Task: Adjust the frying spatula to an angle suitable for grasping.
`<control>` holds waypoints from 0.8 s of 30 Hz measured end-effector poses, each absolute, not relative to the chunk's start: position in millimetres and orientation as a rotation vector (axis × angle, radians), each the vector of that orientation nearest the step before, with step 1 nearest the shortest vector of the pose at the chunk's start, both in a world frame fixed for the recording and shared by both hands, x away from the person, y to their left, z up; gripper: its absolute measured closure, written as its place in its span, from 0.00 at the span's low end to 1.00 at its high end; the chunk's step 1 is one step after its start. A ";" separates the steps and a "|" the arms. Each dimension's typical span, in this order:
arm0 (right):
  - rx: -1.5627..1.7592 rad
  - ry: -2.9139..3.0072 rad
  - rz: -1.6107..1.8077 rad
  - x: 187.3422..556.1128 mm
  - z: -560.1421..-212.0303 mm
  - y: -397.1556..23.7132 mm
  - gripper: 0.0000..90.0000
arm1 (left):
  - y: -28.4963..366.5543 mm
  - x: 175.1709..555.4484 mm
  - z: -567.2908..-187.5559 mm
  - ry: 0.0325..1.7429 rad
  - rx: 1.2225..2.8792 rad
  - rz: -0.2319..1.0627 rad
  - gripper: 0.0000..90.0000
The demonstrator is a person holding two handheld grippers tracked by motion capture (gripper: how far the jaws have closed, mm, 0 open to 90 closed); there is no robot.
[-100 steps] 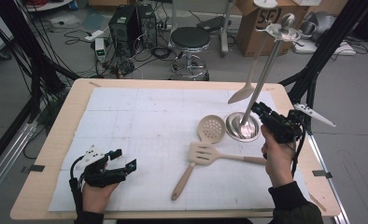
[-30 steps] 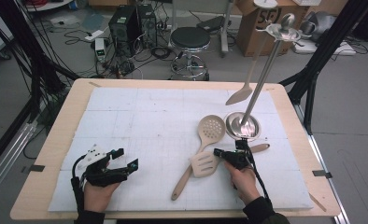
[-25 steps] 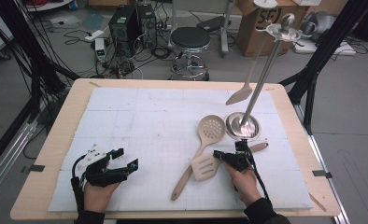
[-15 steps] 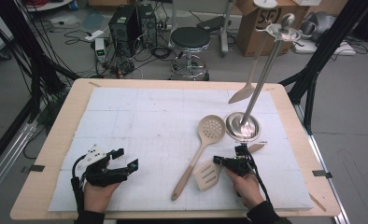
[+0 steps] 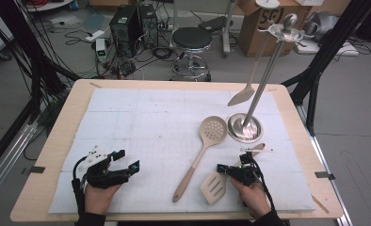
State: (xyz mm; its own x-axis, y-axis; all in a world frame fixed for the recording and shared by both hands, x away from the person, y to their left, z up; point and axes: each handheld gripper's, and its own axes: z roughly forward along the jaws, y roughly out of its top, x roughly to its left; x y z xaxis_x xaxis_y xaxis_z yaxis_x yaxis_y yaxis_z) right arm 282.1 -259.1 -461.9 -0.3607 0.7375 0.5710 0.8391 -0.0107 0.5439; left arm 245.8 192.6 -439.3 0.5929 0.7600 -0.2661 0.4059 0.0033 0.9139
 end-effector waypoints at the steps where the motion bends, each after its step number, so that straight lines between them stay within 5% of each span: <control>1: -1.704 -2.120 -1.322 281.9 -462.0 -259.1 1.00 | 192.6 245.7 -439.3 0.997 1.617 0.367 0.24; 6: -1.701 -2.072 -1.382 281.8 -459.3 -267.5 1.00 | 192.6 246.0 -439.5 1.000 1.615 0.369 0.24; 24: -2.169 -1.756 -1.530 286.8 -455.9 -397.9 1.00 | 191.0 246.2 -439.4 0.997 1.620 0.369 0.24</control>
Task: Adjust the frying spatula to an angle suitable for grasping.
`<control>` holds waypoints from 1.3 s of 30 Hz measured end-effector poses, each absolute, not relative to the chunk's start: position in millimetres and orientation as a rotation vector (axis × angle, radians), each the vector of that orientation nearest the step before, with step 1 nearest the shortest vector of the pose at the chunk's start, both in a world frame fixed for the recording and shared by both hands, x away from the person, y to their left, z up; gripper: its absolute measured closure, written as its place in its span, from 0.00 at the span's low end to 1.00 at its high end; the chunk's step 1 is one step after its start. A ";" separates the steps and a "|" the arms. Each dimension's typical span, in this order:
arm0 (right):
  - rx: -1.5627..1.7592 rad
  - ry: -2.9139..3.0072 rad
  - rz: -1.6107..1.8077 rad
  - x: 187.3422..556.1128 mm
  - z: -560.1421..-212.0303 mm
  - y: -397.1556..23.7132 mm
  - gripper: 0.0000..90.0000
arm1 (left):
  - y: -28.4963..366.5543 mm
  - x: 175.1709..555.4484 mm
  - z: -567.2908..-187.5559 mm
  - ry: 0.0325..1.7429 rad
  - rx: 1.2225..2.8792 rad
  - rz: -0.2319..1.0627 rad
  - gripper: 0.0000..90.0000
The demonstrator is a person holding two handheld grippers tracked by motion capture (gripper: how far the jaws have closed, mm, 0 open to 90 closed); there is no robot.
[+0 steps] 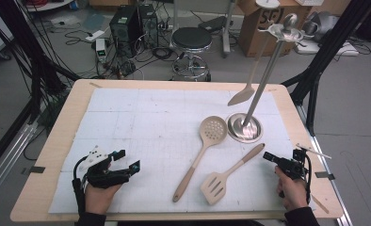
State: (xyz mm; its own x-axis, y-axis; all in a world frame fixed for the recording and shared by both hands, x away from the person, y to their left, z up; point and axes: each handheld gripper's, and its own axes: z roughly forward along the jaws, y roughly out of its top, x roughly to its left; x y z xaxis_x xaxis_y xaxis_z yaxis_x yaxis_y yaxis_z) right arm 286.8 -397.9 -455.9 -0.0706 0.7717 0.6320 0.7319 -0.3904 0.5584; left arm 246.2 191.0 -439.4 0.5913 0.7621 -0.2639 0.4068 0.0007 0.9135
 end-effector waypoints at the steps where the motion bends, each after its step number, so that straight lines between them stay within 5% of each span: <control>1: 2.121 1.715 1.476 287.0 -458.6 -398.6 1.00 | 190.8 246.3 -439.3 0.997 1.621 0.368 0.24; 39: 2.133 1.778 1.512 311.8 -469.3 -358.1 1.00 | 192.6 245.6 -440.4 1.003 1.623 0.367 0.24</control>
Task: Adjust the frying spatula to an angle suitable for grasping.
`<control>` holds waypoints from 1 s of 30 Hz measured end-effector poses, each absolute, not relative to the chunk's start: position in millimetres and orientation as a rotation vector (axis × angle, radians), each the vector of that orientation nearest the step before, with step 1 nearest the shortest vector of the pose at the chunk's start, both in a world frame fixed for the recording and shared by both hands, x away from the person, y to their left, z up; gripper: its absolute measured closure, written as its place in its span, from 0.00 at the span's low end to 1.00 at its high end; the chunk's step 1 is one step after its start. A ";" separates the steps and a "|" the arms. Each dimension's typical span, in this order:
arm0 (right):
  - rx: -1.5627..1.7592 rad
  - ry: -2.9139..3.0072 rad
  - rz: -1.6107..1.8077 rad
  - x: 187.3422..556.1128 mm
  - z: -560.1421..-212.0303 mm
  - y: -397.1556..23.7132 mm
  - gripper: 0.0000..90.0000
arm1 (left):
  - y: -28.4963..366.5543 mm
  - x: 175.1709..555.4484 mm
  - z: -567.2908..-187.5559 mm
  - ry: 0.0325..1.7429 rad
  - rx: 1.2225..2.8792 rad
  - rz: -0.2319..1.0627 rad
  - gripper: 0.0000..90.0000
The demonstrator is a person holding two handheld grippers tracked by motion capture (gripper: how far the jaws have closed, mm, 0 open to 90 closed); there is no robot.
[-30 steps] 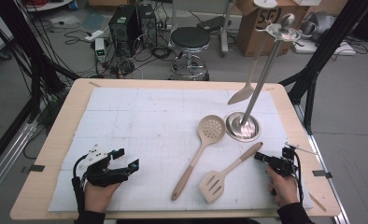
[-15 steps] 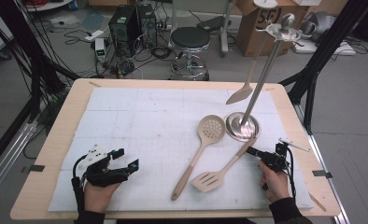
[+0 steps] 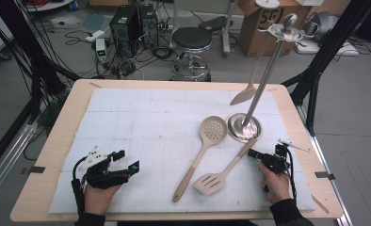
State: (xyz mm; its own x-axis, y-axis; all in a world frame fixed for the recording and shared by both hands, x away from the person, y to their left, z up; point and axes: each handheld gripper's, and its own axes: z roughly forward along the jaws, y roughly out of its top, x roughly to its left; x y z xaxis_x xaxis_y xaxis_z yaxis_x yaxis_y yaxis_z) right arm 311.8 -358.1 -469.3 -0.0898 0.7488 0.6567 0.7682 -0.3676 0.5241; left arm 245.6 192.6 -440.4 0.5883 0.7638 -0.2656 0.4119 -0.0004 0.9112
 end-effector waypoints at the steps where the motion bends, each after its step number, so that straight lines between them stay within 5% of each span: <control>1: -2.102 -1.749 -1.501 312.8 -470.0 -358.3 1.00 | 192.4 245.1 -440.1 1.001 1.623 0.367 0.24; 30: -2.032 -1.721 -1.546 352.5 -462.2 -319.5 1.00 | 194.7 243.0 -439.8 1.000 1.624 0.374 0.25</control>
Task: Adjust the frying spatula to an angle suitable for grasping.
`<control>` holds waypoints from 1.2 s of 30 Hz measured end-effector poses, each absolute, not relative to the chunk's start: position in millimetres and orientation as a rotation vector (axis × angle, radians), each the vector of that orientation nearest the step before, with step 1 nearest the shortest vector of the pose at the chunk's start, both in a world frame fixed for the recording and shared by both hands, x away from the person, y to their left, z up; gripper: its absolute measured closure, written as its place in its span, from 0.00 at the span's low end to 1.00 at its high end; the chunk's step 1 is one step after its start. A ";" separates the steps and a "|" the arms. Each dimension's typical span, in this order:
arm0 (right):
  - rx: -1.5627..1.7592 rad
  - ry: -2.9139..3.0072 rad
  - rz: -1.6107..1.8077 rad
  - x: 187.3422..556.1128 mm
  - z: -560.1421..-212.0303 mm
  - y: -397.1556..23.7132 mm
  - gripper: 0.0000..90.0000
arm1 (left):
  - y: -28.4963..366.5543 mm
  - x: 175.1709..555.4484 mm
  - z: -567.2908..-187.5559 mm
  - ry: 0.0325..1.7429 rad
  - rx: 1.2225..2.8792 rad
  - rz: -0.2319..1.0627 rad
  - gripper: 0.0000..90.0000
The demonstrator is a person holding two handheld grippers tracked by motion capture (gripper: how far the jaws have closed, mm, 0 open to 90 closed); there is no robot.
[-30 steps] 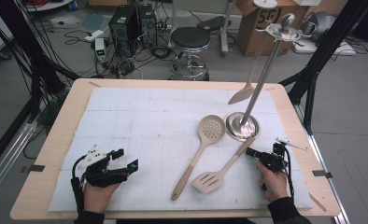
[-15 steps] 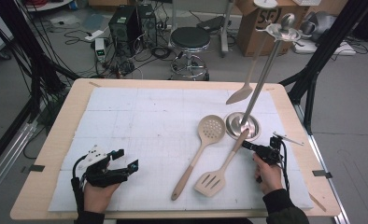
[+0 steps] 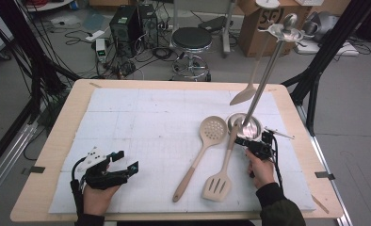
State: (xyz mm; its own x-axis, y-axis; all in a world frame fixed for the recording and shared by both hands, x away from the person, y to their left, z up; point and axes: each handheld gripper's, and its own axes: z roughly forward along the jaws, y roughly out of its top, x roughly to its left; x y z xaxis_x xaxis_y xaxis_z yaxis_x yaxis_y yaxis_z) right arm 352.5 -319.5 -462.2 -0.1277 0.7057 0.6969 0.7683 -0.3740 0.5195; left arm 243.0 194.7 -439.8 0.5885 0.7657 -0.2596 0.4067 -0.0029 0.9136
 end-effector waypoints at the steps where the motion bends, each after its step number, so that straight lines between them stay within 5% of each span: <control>1: -2.032 -1.723 -1.538 353.0 -462.3 -317.4 1.00 | 194.8 242.8 -439.7 0.999 1.625 0.376 0.25; 24: -1.948 -1.940 -1.376 368.7 -464.5 -285.3 1.00 | 196.8 241.4 -440.1 1.007 1.619 0.378 0.25; 36: -1.938 -1.961 -1.343 345.1 -462.3 -283.7 0.99 | 197.0 240.0 -439.1 1.003 1.619 0.379 0.25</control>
State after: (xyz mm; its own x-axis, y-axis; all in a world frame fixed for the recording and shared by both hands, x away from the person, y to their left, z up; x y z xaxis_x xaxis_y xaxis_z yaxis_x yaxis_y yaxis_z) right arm 345.1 -283.7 -462.3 -0.1993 0.7742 0.6007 0.8400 -0.1807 0.5116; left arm 240.0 197.0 -439.1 0.5846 0.7686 -0.2597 0.4053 0.0006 0.9142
